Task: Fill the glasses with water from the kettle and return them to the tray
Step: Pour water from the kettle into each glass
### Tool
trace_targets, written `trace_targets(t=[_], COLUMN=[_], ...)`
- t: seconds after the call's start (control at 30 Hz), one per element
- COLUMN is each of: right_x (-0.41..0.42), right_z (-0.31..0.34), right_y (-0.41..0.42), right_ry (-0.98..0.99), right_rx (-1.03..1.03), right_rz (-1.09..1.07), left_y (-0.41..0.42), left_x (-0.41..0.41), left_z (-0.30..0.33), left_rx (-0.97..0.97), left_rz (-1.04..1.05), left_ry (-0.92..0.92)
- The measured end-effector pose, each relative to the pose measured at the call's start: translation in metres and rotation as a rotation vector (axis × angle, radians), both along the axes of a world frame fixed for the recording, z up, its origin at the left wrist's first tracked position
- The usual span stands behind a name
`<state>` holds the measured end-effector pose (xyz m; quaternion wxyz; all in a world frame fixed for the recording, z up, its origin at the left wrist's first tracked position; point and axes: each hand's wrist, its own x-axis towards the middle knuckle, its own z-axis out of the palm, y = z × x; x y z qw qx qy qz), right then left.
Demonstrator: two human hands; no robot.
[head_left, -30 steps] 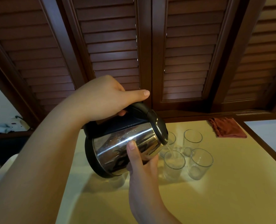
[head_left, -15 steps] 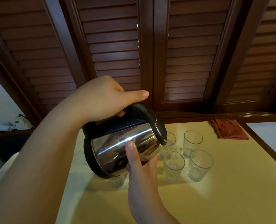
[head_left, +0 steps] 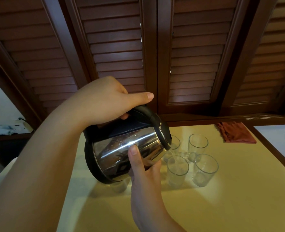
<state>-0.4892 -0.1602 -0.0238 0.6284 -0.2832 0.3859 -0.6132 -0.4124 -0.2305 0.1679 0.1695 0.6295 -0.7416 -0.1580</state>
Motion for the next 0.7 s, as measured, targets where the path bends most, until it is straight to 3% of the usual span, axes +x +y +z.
trace_targets(t=[0.7], right_x=[-0.0058], right_z=[0.002], right_y=[0.0027], right_ry=[0.015], right_rx=[-0.013], right_rz=[0.062], left_y=[0.0064], left_x=[-0.0057], left_z=[0.0015], left_rx=[-0.012], left_rz=[0.04], left_ry=[-0.014])
